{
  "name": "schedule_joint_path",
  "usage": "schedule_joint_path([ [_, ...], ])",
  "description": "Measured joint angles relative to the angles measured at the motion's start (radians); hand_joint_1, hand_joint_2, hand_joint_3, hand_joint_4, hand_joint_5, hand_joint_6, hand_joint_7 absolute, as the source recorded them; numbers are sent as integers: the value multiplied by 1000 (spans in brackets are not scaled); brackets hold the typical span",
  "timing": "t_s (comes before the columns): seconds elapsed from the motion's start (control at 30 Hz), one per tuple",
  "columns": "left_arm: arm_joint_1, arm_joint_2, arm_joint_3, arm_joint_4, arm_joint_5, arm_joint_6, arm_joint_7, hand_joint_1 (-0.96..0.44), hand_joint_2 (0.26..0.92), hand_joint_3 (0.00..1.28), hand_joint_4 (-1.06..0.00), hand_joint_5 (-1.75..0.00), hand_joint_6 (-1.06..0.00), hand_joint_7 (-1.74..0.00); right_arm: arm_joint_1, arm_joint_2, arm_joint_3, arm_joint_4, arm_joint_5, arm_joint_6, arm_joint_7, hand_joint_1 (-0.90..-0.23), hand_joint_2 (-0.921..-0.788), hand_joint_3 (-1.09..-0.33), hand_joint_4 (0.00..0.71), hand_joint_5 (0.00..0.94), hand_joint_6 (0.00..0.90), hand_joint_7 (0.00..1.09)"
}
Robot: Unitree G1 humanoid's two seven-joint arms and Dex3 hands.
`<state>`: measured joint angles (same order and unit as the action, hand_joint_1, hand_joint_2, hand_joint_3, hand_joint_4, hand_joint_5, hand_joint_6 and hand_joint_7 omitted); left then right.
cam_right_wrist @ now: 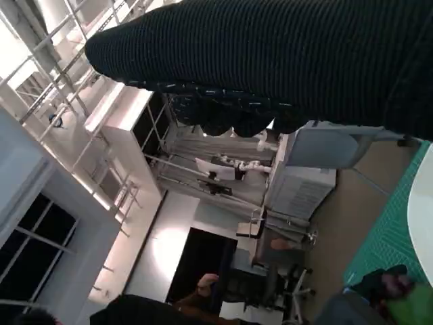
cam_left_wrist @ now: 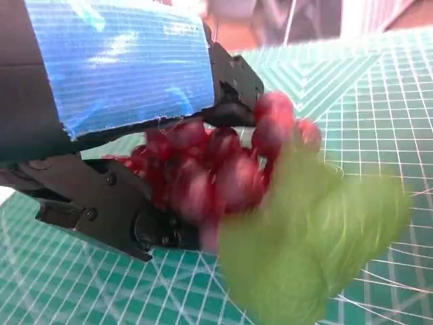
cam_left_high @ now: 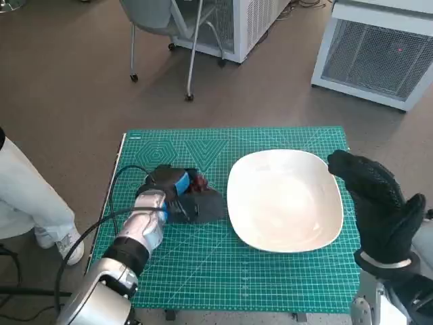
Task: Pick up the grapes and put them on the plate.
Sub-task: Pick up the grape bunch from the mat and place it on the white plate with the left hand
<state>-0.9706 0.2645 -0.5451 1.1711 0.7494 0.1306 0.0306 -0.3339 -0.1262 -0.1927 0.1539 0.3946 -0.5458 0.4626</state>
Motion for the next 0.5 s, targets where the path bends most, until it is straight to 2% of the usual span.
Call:
schedule_joint_path([
  [0.07,1,0,-7,-1,1,0,7,33,905,310,-412,-1453,-443,-1294,0,0,0,0,1,1,0,-429,-921,-591,626,62,240,792],
  [0.17,1,1,-12,-6,0,4,10,13,916,288,-416,-1442,-428,-1370,0,-1,-1,0,2,2,0,-430,-921,-588,626,62,241,790],
  [0.5,8,2,-12,-39,-4,13,-8,2,921,269,-427,-1426,-429,-1399,-6,-3,-4,5,2,6,0,-435,-921,-583,627,61,245,784],
])
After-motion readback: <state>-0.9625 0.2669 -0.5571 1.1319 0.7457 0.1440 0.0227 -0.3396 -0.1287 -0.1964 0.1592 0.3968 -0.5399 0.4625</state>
